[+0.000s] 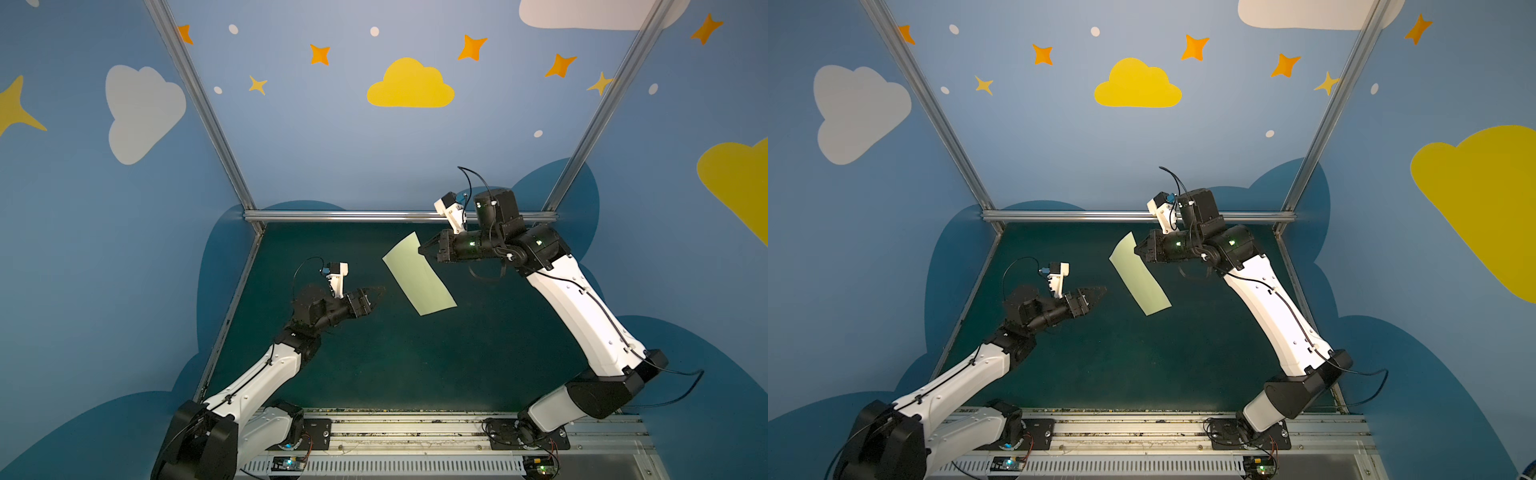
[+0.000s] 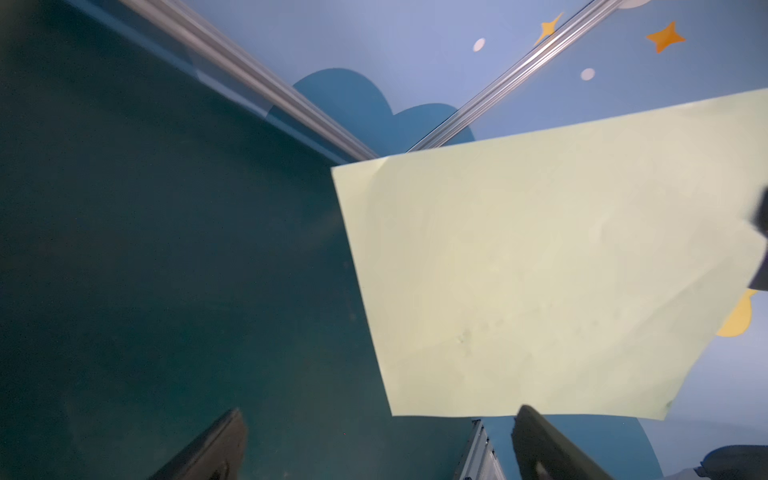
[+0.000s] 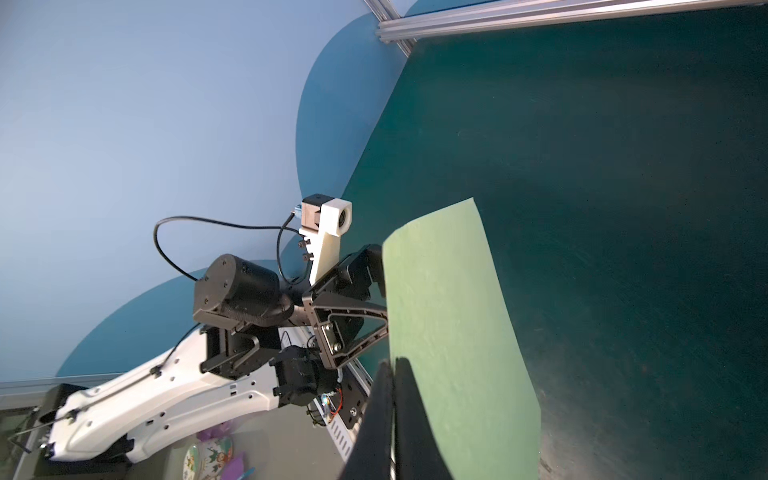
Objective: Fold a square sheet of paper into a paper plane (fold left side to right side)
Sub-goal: 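Hold the sheet up with the right gripper while the left gripper approaches its edge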
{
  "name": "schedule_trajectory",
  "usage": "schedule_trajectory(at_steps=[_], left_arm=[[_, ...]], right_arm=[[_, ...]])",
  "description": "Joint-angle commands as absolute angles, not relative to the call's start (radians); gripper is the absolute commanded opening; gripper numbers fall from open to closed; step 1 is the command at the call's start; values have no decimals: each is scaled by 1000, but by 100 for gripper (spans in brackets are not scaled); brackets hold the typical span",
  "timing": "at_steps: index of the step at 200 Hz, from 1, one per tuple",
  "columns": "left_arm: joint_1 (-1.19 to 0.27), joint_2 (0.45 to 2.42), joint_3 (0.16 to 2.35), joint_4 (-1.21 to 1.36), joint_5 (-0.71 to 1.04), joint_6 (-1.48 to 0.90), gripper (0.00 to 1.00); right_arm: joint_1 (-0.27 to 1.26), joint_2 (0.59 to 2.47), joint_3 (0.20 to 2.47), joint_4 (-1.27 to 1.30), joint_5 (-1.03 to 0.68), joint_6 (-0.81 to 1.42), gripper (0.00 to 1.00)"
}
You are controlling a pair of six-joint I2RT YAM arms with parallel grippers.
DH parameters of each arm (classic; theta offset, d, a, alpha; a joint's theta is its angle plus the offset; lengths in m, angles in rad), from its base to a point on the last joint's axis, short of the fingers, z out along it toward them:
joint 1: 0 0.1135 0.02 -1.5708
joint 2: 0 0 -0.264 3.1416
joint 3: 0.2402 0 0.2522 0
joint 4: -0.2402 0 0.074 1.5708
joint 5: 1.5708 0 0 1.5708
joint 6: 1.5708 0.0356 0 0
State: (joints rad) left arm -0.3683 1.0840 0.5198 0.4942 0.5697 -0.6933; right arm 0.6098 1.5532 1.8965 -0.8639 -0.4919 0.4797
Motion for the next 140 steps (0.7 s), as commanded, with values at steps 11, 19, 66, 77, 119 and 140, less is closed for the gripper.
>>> schedule_trajectory(at_steps=[11,19,66,77,119,140], left_arm=[[-386,1150,535,700,587,-726,100],[-387,1174,538,747,599,-742,100],[-388,1271,586,903,670,-796,100],[-389,1291,592,954,689,-820,100],[-395,1386,607,1124,726,-910,100],[-401,1413,617,1140,733,-913,100]], right_arm=[[601,1507,1915,-795,-563,562,0],[601,1504,1915,-786,-570,571,0],[597,1472,1901,-763,-566,605,0],[595,1463,1890,-750,-570,617,0],[595,1449,1862,-704,-586,656,0],[592,1444,1855,-682,-593,674,0]])
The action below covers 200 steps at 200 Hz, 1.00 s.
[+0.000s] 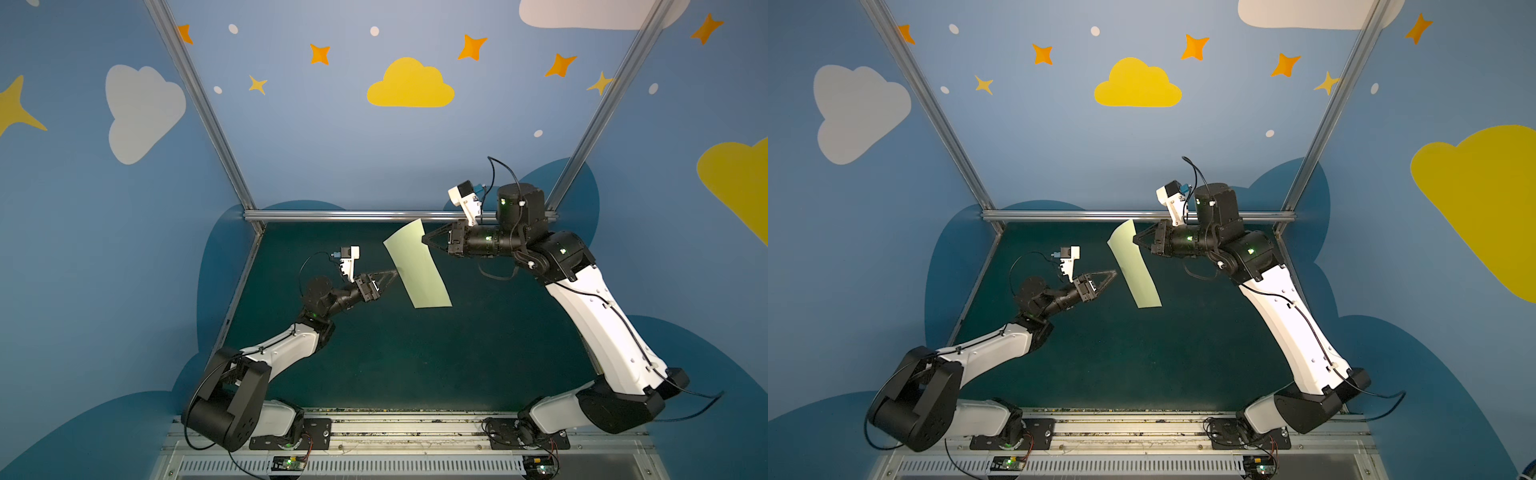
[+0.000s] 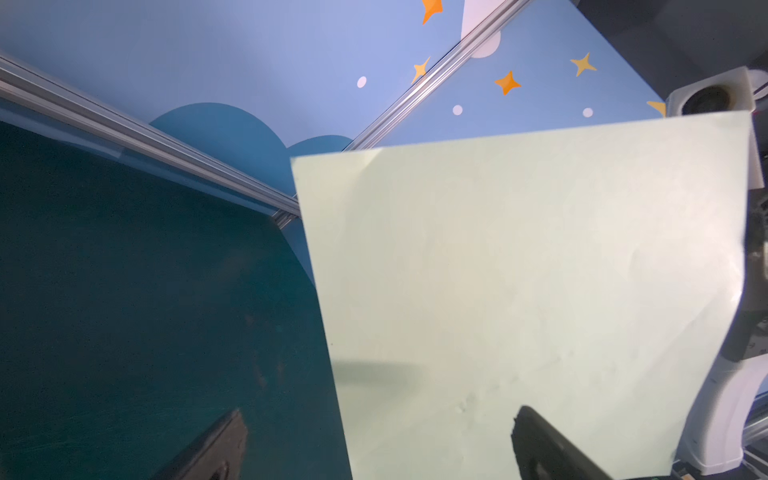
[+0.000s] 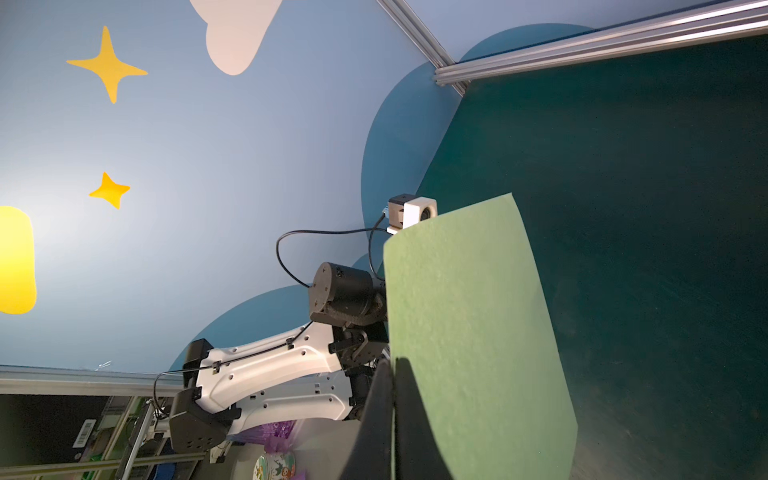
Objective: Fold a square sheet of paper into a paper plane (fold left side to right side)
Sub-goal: 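Hold the sheet up with the right gripper while the left gripper approaches its edge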
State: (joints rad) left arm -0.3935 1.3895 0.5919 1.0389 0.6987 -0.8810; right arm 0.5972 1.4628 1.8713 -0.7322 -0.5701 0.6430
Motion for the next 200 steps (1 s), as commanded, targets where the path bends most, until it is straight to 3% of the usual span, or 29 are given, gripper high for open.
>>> schedule_trajectory(at_steps=[1,92,153,184,200], left_arm=[[-400,1414,617,1140,733,-913,100],[-415,1578,676,1397,776,-1069,100],[-440,1617,745,1397,821,-1090,98],[-440,1618,759,1397,843,-1104,88],[-440,1630,761,1394,845,-1113,75]], right_arm=[[592,1444,1854,-681,-593,675,0],[575,1423,1794,-582,-606,739,0],[506,1391,1727,-535,-625,772,0],[459,1369,1676,-506,-637,786,0],[438,1360,1654,-491,-645,792,0]])
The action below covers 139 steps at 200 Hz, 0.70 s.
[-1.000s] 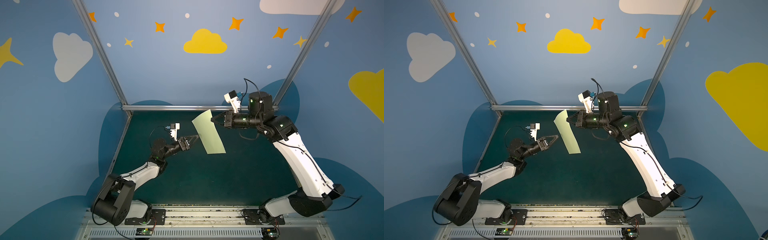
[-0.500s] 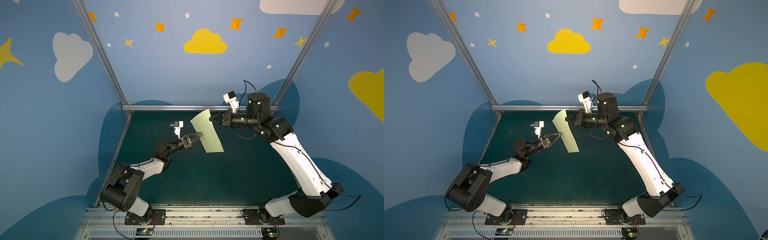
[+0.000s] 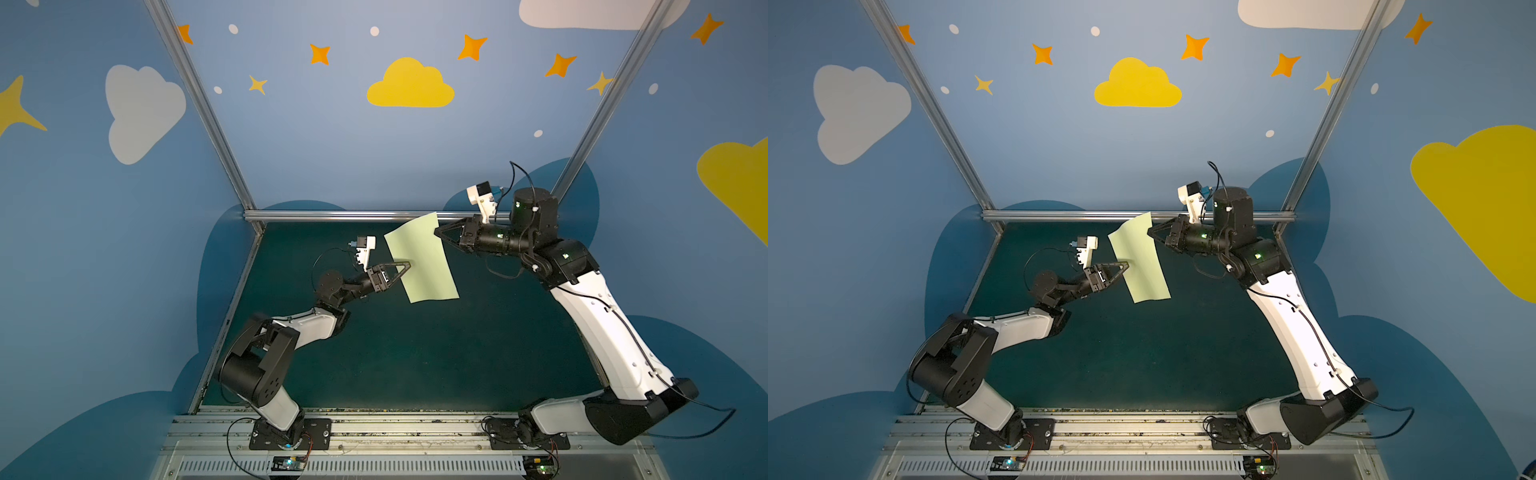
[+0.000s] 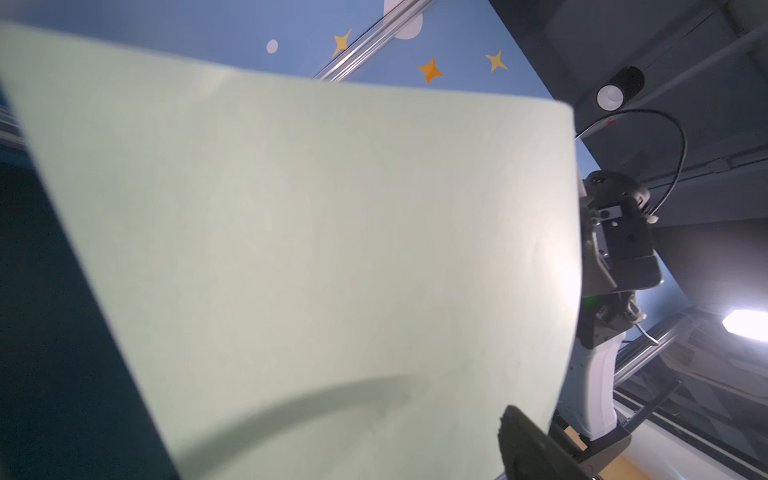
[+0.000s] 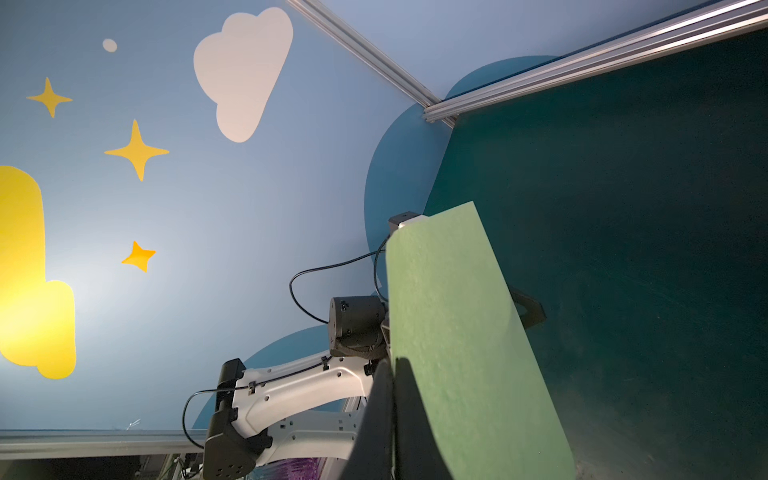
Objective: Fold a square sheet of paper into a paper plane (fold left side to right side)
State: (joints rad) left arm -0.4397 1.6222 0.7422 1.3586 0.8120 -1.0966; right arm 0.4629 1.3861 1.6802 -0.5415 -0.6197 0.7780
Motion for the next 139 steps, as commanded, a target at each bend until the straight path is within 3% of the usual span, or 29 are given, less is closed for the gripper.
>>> schedule_trajectory(at_steps=[1,54,76,124,139], left_arm=[[-440,1630,762,1393,845,-1113,74],[-440,1673,770,1364,834,-1133,41],[-440,1674,773,1298,819,-1133,4],[-439,1623,783,925,832,-1060,4],[-440,1605,808,700,847,-969,3]], right_arm=[[437,1359,1652,-490,-645,793,0],[375,1325,1562,-446,-670,808,0],[350,1311,1513,-426,-679,811,0],[321,1264,1315,-368,-648,775,0],[318,1240,1233,-362,-608,752,35]])
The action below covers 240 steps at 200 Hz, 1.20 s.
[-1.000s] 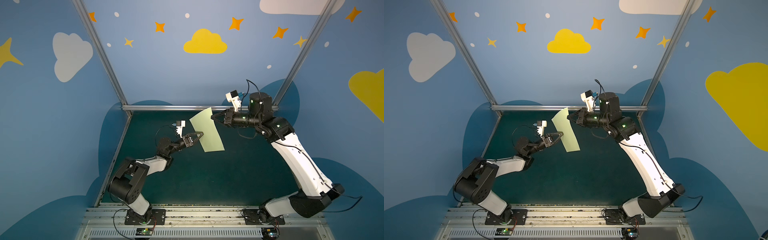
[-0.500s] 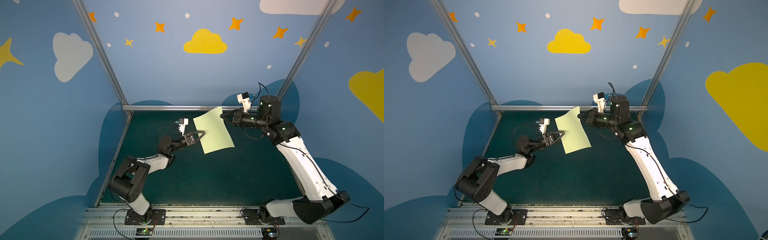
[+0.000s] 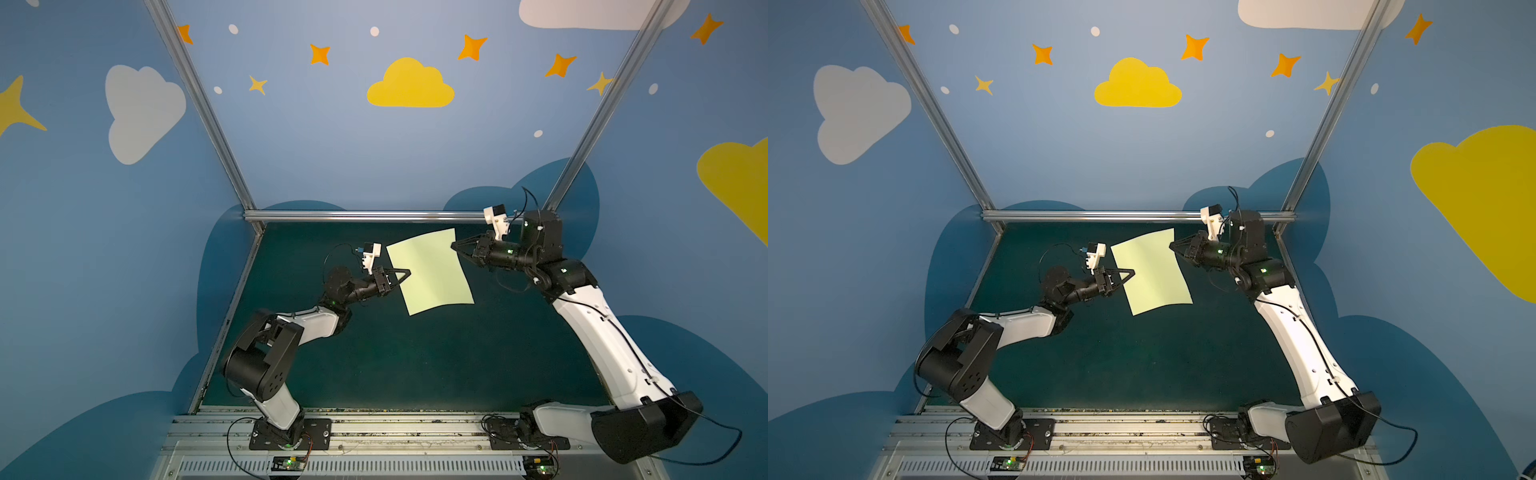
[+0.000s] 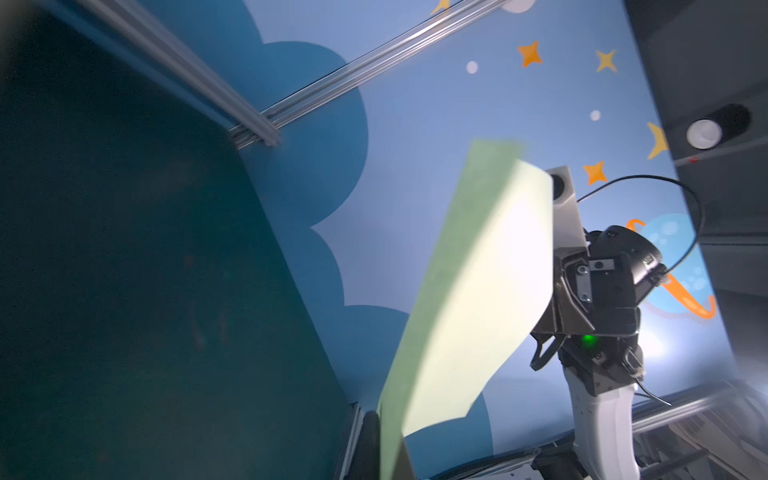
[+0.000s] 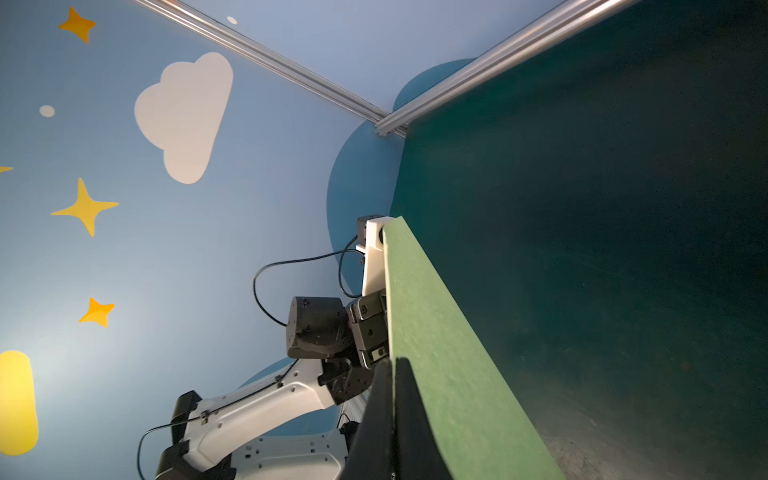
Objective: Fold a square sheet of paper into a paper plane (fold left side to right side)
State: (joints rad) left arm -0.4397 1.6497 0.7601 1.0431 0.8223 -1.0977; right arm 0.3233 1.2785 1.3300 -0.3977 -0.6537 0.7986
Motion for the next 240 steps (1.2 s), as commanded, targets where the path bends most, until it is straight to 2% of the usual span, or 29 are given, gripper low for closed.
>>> schedule_trajectory(at_steps=[1,10,19,55,84,100,127,171,240], left_arm=[[-439,1604,811,680,847,-961,4],[-440,1598,829,524,847,-895,4],[-440,1594,841,393,844,-844,3],[-436,1590,867,-48,757,-647,4],[-427,1601,883,-262,668,-549,4],[-425,1619,907,-348,639,-489,4],[-424,1642,934,-430,595,-431,4],[-425,1660,962,-497,517,-389,4],[-425,1722,1044,-558,471,-374,4]], right_arm=[[318,1239,1228,-362,-604,750,37],[315,1223,1178,-365,-580,735,51],[307,1207,1126,-364,-566,725,56],[248,1156,899,-326,-568,701,61],[205,1181,789,-309,-629,665,62],[206,1244,783,-338,-672,606,58],[229,1366,786,-322,-722,570,36],[357,1580,877,-290,-667,545,0],[501,1836,1079,-345,-565,510,0]])
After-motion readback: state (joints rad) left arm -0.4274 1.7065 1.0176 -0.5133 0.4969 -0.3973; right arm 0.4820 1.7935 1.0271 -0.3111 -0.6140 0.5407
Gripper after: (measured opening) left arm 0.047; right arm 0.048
